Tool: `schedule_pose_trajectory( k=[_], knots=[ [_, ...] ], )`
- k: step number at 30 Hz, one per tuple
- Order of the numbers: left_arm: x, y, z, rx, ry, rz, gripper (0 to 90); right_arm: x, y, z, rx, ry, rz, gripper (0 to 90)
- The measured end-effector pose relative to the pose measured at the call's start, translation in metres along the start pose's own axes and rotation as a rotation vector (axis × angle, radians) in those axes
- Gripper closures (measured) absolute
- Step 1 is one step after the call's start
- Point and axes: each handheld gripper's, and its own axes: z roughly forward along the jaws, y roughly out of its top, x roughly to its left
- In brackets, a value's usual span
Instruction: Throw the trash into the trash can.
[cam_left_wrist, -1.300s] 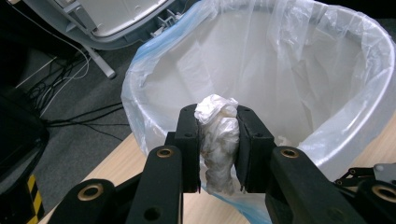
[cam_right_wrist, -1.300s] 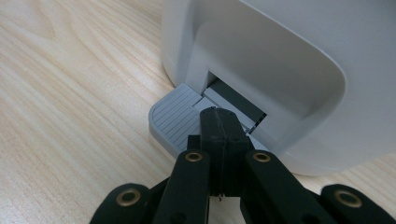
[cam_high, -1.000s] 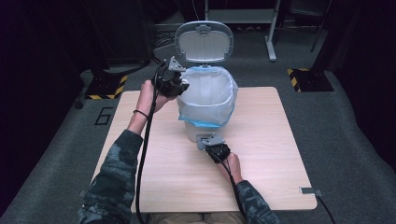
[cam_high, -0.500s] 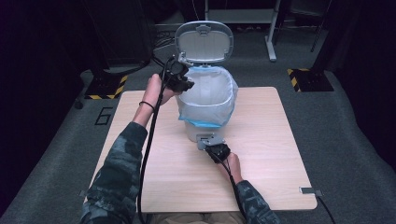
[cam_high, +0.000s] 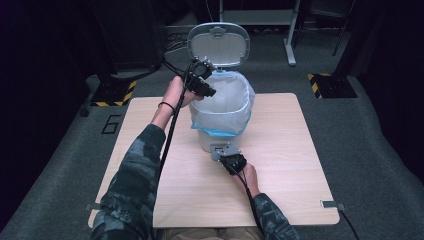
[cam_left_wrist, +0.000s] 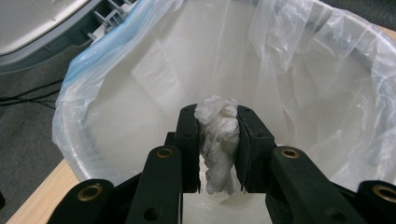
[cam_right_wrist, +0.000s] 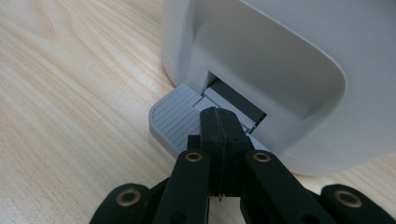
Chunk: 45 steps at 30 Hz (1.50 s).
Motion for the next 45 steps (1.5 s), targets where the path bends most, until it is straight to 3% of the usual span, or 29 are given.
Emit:
schedule_pose_trajectory(
  k=[13,15,18,19,20,21,23,24,34,38,45],
  knots=[
    [-0.006,0.015,0.019,0.050,-0.033,-0.002,72.6,0.000,0.000,-0.001,-0.003,0.002,0.004,90.0],
    [-0.005,0.016,0.022,0.058,-0.037,-0.013,72.6,0.000,0.000,-0.001,-0.003,0.003,0.004,90.0],
    [-0.002,0.018,0.027,0.062,-0.044,-0.059,71.6,0.000,0.000,-0.001,-0.002,0.005,0.006,90.0],
    [-0.002,0.020,0.027,0.074,-0.012,-0.063,64.2,0.000,0.000,-0.001,-0.002,0.006,0.007,90.0],
    [-0.002,0.021,0.028,0.081,0.015,-0.076,45.5,0.000,0.000,-0.001,-0.002,0.007,0.008,90.0],
    [-0.002,0.020,0.027,0.081,0.003,-0.085,27.8,0.000,0.000,-0.001,-0.003,0.008,0.005,90.0],
    [-0.002,0.020,0.025,0.072,-0.006,-0.088,12.8,0.000,0.000,-0.001,-0.002,0.008,0.005,90.0],
    [-0.003,0.017,0.020,0.046,-0.016,-0.102,10.9,0.000,0.000,-0.001,-0.002,0.008,0.006,90.0],
    [-0.006,0.001,-0.008,-0.008,-0.014,-0.076,7.0,0.000,0.000,-0.001,0.000,0.006,0.008,90.0],
    [-0.007,-0.008,-0.023,-0.040,0.013,-0.073,6.7,0.000,0.000,-0.001,0.000,0.006,0.009,90.0],
    [-0.009,-0.027,-0.034,-0.061,0.037,-0.066,6.9,0.000,0.000,-0.001,-0.001,0.006,0.011,90.0]
  ],
)
